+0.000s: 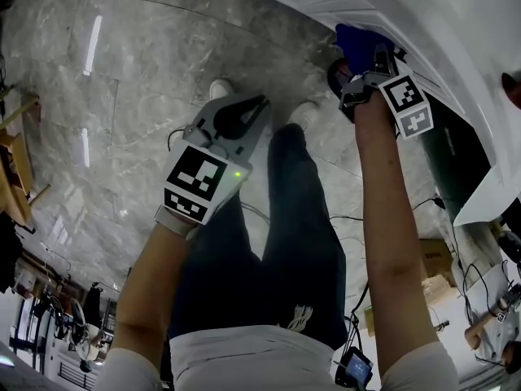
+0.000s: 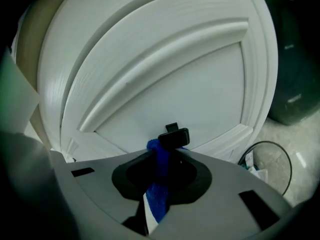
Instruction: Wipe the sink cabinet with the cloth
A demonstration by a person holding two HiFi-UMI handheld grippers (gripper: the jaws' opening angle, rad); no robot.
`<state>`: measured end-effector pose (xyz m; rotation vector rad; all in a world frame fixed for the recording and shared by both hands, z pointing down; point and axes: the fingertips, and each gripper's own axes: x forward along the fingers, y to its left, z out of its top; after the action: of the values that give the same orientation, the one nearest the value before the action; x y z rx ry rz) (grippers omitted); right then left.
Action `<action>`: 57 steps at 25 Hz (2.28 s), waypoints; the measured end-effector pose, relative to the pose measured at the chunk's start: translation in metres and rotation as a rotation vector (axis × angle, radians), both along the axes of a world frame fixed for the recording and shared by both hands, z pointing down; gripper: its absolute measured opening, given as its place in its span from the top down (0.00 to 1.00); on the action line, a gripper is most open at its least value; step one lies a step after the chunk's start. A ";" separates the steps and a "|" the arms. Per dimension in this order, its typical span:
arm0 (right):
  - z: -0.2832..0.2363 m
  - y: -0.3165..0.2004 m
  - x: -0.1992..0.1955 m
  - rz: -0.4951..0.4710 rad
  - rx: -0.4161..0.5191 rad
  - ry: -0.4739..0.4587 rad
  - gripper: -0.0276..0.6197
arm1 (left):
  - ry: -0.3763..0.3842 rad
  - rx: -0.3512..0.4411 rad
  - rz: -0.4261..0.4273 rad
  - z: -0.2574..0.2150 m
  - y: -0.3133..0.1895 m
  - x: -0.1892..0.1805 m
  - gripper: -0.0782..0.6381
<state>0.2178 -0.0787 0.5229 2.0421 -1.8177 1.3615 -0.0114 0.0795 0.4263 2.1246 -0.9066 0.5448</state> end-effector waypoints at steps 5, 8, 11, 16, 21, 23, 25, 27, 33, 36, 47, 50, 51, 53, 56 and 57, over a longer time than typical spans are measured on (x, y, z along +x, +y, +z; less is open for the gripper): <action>-0.011 0.002 -0.008 0.069 0.031 -0.107 0.87 | 0.001 -0.002 0.016 0.002 0.002 -0.007 0.88; -0.028 0.002 -0.012 0.076 0.079 -0.096 0.87 | 0.006 0.002 0.034 0.001 0.002 -0.008 0.88; -0.043 0.006 -0.004 0.100 0.110 -0.079 0.87 | 0.009 0.006 0.052 0.000 0.002 -0.006 0.88; -0.061 0.013 0.013 0.128 0.135 -0.027 0.87 | 0.016 0.007 0.073 0.000 -0.003 -0.011 0.88; -0.074 0.026 0.032 0.105 0.144 0.043 0.87 | 0.026 0.009 0.092 -0.001 -0.006 -0.004 0.88; -0.079 0.029 0.036 0.084 0.144 0.075 0.87 | 0.028 0.008 0.102 -0.001 -0.005 -0.001 0.88; -0.081 0.034 0.039 0.075 0.132 0.095 0.87 | 0.030 0.008 0.111 -0.001 -0.004 0.001 0.88; -0.079 0.041 0.041 0.068 0.110 0.114 0.87 | 0.030 0.005 0.116 0.000 -0.003 0.002 0.88; -0.054 0.050 0.033 -0.018 0.013 0.145 0.87 | 0.029 0.003 0.124 0.002 -0.004 0.005 0.88; -0.037 0.053 0.026 -0.044 -0.035 0.137 0.87 | 0.029 0.000 0.116 0.003 -0.004 0.003 0.88; -0.011 0.033 0.029 -0.063 -0.070 0.152 0.87 | 0.024 -0.012 0.103 0.007 0.001 0.003 0.88; -0.004 0.031 0.031 -0.079 -0.083 0.166 0.87 | 0.021 -0.012 0.103 0.007 0.002 0.003 0.88; -0.001 0.030 0.031 -0.084 -0.088 0.170 0.87 | 0.019 -0.013 0.102 0.007 0.002 0.002 0.88; 0.006 0.027 0.031 -0.090 -0.096 0.176 0.87 | 0.016 -0.014 0.096 0.008 0.001 -0.001 0.88; 0.016 0.024 0.032 -0.090 -0.101 0.184 0.87 | 0.010 -0.017 0.080 0.011 -0.001 -0.004 0.88; 0.019 0.022 0.033 -0.090 -0.099 0.187 0.87 | 0.008 -0.019 0.075 0.011 -0.002 -0.005 0.88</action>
<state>0.2504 -0.0565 0.5418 1.9412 -1.7057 1.1701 -0.0165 0.0780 0.4378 2.1496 -0.8166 0.5803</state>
